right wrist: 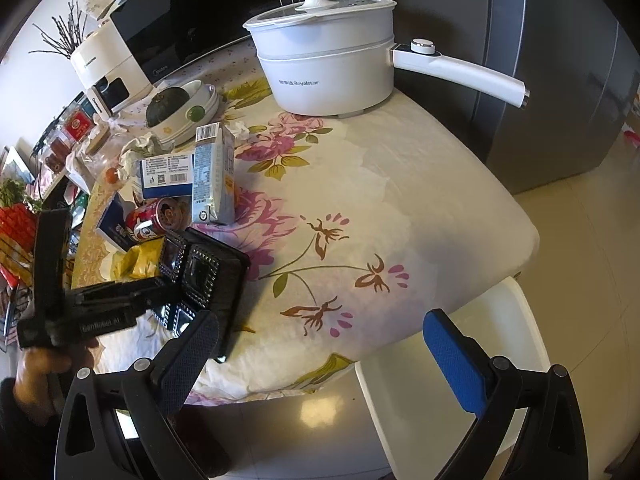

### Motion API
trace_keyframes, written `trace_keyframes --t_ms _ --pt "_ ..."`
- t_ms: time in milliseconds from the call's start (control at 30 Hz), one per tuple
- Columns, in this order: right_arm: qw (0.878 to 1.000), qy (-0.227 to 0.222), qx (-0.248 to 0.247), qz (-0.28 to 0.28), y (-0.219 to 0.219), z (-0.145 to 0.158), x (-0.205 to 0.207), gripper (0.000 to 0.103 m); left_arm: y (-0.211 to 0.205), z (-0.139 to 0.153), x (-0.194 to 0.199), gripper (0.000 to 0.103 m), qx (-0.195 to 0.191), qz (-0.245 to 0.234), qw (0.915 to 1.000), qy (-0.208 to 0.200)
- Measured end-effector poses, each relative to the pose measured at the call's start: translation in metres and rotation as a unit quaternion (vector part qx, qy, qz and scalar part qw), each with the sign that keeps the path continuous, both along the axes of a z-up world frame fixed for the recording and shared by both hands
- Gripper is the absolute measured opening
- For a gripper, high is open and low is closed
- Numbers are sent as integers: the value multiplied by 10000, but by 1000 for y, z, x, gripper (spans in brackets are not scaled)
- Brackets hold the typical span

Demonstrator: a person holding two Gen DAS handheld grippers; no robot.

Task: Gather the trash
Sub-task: 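Lift the black tray off the table with the left gripper, then grasp the white-and-blue milk carton with the right gripper while the left holds the tray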

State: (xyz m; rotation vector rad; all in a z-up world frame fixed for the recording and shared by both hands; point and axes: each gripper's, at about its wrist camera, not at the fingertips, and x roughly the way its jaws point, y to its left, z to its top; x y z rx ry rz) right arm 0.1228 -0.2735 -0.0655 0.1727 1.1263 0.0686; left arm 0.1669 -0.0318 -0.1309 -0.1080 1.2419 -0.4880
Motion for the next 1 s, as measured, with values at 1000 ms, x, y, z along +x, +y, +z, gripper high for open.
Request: trace_keyframes --t_ms 1000 --pt "9985 11 67 542 122 -34 146 103 157 55 -17 50 156 1763 9805 -857"
